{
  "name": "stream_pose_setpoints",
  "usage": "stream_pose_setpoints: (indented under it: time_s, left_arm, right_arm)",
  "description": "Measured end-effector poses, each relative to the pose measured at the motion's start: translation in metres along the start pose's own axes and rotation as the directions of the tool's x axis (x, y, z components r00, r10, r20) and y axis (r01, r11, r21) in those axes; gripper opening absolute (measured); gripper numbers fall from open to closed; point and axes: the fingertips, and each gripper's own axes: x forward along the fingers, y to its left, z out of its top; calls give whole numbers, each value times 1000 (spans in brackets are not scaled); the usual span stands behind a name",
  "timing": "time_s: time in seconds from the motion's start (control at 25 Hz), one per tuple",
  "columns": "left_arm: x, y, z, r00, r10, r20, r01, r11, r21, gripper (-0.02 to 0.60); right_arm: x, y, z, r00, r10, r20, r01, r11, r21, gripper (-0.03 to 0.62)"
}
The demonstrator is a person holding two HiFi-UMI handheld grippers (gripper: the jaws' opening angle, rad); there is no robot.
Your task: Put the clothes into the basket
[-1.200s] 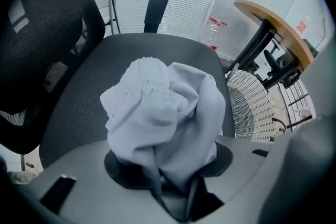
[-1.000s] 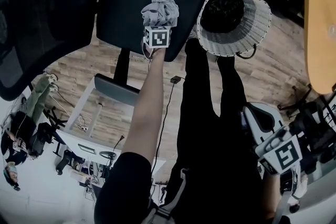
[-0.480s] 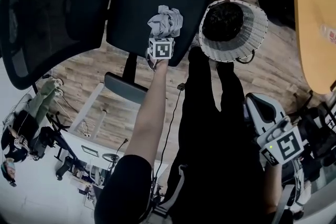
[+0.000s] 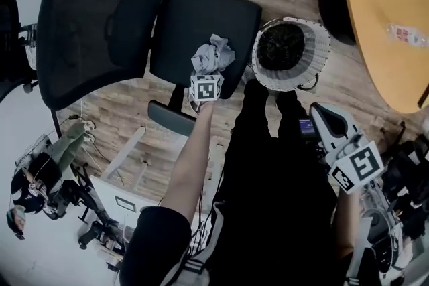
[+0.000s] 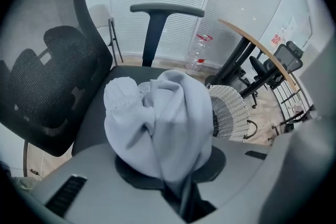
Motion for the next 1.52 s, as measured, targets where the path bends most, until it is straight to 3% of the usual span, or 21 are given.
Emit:
stream_pose_setpoints:
  time_s: [0.32,0.52,0.76,1.0,1.12,1.52]
  left_arm:
    - [-60,-44,19,995,-79,68,74,994,77,98]
    - [-94,-82,33,968,-179,179,158,979,126,98]
    - [-128,-135,47,934,-282,218,226,942,249,98]
    - [-138,-186,55,923,-320,214,229,903,363,98]
    - [-134,-209,64,920,-326,217,234,903,362,98]
    - [-77,-277,48,949,-286,135,249,939,235,98]
  right_arm:
    - [-30,-15,29,990,-55,127,58,998,-26,15]
    - [-55,-29,37,976,-110,187,117,993,-26,15]
    - [-93,-50,36,959,-170,226,176,984,-7,15]
    - [-132,-84,30,951,-175,256,179,984,7,15]
    - [-141,-107,27,953,-156,259,157,987,15,15]
    - [-134,-153,-15,991,5,131,-7,1000,18,15]
